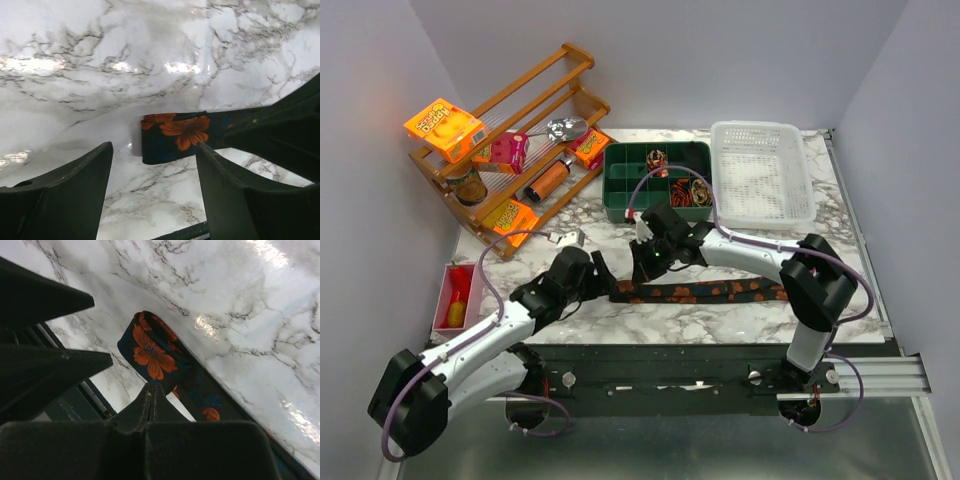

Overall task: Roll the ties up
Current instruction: Roll the tie at the center of the board.

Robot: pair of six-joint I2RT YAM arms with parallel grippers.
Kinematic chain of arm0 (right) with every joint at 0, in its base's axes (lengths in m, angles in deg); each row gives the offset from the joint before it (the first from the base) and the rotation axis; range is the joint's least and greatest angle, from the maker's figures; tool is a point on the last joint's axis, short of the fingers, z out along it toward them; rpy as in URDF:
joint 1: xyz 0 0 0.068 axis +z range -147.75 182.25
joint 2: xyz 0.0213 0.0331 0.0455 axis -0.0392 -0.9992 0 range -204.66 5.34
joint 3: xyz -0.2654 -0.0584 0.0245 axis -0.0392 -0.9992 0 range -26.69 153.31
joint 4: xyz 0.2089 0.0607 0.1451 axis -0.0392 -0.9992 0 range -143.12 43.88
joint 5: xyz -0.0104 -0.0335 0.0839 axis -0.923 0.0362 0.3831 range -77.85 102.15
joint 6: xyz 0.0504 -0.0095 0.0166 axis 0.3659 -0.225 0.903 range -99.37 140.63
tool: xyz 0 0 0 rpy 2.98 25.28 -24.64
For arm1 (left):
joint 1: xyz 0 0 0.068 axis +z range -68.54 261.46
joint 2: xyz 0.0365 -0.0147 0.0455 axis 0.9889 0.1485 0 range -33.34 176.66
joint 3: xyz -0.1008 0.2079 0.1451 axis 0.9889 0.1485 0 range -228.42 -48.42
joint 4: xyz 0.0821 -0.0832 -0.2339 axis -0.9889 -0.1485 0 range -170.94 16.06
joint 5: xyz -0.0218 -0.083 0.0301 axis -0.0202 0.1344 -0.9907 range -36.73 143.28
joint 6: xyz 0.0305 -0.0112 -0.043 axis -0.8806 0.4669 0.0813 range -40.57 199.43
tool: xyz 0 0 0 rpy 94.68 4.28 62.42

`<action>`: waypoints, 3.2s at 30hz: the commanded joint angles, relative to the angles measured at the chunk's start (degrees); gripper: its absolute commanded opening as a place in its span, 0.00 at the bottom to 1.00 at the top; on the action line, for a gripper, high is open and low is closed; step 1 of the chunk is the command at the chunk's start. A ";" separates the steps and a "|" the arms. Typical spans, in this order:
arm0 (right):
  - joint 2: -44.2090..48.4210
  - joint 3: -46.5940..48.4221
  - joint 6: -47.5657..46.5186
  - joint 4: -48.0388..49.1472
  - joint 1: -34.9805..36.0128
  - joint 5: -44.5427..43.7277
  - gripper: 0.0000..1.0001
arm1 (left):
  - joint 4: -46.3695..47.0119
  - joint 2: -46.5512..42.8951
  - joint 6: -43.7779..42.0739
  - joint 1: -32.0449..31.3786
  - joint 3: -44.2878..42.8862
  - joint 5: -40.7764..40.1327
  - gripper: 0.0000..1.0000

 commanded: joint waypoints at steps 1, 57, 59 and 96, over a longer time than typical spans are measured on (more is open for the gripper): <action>-3.69 0.70 -0.74 0.83 0.71 1.11 0.02 | 4.83 -3.32 1.56 4.85 3.71 9.40 0.78; -12.48 8.17 -0.65 -0.57 0.71 0.23 0.01 | -6.58 11.26 -11.36 8.63 -9.11 13.19 0.00; -12.92 8.44 -0.48 -0.57 0.88 0.67 0.01 | -7.20 12.22 -11.71 8.20 -9.90 12.93 0.00; -11.52 8.88 1.72 -1.53 2.64 -1.61 0.01 | -21.34 18.73 -16.28 -0.24 -22.30 -1.13 0.00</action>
